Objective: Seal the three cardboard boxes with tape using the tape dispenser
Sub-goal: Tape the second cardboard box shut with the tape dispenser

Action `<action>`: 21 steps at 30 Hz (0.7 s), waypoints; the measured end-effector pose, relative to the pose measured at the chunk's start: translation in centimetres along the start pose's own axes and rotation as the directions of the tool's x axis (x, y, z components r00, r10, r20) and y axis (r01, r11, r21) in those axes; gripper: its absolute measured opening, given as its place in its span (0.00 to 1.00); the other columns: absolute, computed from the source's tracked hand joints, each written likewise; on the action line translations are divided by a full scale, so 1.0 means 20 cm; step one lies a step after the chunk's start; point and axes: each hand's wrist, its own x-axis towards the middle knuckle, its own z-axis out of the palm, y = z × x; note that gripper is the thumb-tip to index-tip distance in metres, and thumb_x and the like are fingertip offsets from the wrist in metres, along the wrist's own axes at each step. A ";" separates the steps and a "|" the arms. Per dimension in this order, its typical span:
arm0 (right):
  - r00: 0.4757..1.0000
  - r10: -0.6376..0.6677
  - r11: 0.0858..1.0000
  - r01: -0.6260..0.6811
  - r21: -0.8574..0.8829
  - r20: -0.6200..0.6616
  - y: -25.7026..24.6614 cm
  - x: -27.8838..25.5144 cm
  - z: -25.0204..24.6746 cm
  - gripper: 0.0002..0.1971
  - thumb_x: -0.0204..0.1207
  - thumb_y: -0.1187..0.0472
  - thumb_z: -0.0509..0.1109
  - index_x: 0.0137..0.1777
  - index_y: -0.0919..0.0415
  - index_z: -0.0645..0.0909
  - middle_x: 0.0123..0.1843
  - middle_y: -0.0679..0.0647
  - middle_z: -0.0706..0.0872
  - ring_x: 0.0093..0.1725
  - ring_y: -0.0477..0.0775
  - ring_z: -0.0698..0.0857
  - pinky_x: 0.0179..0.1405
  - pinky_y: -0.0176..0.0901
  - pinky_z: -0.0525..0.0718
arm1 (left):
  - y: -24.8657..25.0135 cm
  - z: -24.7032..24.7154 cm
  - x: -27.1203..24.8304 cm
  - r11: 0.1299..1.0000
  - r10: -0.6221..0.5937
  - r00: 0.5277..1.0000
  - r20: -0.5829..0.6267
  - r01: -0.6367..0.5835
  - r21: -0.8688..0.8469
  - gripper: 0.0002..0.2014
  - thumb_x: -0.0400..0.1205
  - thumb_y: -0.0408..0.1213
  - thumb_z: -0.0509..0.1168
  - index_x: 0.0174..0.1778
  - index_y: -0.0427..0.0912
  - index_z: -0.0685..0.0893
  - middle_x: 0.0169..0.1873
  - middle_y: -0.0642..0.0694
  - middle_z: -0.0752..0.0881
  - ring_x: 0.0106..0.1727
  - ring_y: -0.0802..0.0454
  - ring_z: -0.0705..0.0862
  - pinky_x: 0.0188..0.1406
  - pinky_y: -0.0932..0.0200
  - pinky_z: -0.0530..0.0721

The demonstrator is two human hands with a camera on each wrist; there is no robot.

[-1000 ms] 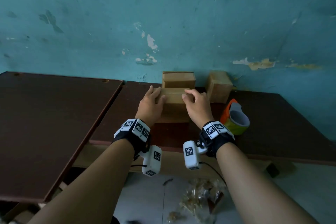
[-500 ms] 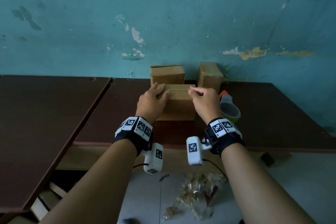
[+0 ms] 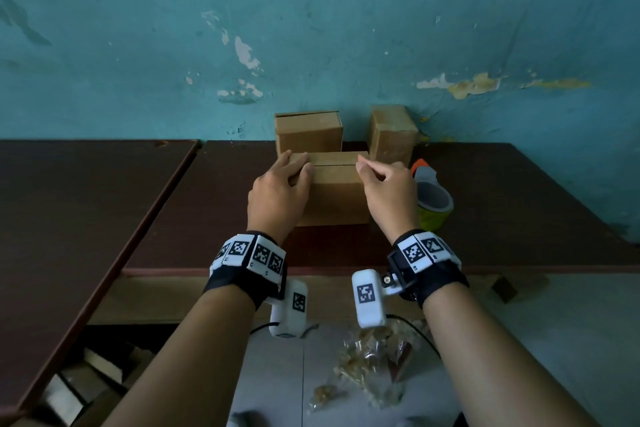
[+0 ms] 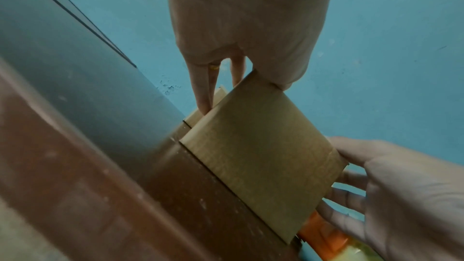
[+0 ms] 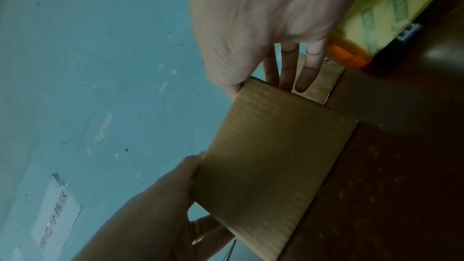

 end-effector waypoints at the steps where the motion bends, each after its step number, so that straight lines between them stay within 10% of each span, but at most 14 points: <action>1: 1.000 0.002 1.000 -0.002 -0.002 -0.004 0.00 0.00 0.00 0.17 0.90 0.45 0.68 0.72 0.49 0.90 0.62 0.56 0.87 0.59 0.53 0.87 0.57 0.46 0.86 | 0.00 0.00 0.01 1.000 -0.002 1.000 0.003 0.002 -0.011 0.20 0.92 0.58 0.60 0.78 0.64 0.84 0.86 0.56 0.75 0.82 0.44 0.79 0.77 0.43 0.78; 10: 0.999 0.018 1.000 -0.017 0.025 -0.028 0.02 0.00 0.02 0.21 0.89 0.42 0.68 0.72 0.54 0.89 0.58 0.56 0.86 0.58 0.54 0.87 0.61 0.55 0.88 | -0.01 0.03 0.02 0.999 -0.017 0.999 -0.034 0.016 -0.030 0.19 0.92 0.57 0.59 0.77 0.65 0.85 0.86 0.60 0.74 0.76 0.46 0.84 0.64 0.43 0.89; 21: 0.998 -0.049 0.992 0.055 -0.114 0.049 -0.03 0.00 -0.03 0.24 0.91 0.42 0.64 0.82 0.49 0.82 0.70 0.58 0.85 0.70 0.56 0.84 0.60 0.42 0.77 | 0.04 0.04 0.03 1.000 -0.007 0.995 -0.098 0.009 0.022 0.18 0.91 0.53 0.61 0.75 0.60 0.88 0.85 0.55 0.76 0.66 0.44 0.89 0.56 0.41 0.92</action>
